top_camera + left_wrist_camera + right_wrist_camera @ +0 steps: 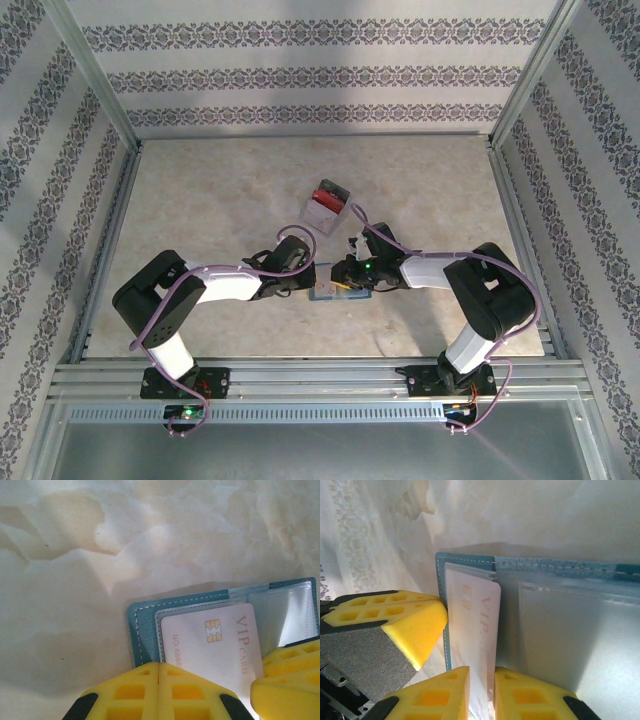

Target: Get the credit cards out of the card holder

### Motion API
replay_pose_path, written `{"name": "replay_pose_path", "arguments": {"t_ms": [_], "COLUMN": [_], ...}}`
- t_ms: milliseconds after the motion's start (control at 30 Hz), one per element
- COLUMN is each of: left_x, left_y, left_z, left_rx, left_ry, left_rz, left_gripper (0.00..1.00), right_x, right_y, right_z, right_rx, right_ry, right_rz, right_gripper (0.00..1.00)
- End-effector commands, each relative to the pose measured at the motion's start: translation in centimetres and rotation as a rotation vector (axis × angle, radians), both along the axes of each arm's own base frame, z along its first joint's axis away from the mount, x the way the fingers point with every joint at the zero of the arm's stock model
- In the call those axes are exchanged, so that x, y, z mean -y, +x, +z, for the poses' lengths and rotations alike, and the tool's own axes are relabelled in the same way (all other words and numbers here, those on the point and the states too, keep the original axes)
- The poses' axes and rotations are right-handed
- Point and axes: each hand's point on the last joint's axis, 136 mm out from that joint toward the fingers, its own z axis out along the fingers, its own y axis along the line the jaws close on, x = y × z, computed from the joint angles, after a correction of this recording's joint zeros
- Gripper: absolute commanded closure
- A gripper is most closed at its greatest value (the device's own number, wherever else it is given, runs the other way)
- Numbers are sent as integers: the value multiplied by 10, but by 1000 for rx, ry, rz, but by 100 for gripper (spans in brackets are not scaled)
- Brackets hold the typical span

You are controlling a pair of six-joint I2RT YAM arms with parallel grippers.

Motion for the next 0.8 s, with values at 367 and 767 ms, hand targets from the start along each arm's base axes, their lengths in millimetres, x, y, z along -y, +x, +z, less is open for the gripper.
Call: {"name": "replay_pose_path", "arguments": {"t_ms": [367,767], "left_x": [-21,-22], "left_y": [-8,-8], "left_z": [-15,-16], "left_rx": [-72,-75], "left_ry": [71,73], "left_rz": [41,44], "left_gripper": [96,96], "right_x": [4,13], "right_y": [11,10], "right_z": [23,20], "right_rx": [71,63], "right_ry": [100,92], "right_rz": [-14,-36], "right_gripper": [85,85]}}
